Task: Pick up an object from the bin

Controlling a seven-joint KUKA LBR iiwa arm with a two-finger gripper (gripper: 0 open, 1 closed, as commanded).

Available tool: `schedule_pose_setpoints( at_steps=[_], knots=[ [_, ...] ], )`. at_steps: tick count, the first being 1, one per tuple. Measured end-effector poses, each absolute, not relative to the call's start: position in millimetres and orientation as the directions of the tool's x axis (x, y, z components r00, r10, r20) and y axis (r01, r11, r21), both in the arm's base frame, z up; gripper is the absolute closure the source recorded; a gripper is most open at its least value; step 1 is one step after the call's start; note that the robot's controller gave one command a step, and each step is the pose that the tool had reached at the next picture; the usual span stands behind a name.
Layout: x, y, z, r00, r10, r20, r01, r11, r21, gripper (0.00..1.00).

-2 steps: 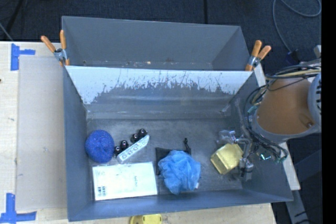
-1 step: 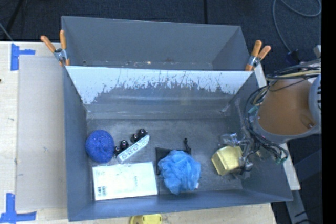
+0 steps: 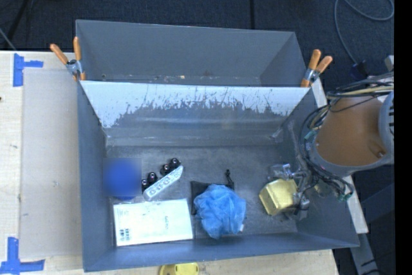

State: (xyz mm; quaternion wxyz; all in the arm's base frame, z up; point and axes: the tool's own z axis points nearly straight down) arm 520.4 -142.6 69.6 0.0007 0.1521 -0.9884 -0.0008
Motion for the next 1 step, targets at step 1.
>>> schedule_pose_setpoints(
  at_steps=[1],
  knots=[
    [509.1, -122.5, 115.1, -0.950, -0.311, 0.007, -0.311, 0.950, 0.005, 1.00]
  ],
)
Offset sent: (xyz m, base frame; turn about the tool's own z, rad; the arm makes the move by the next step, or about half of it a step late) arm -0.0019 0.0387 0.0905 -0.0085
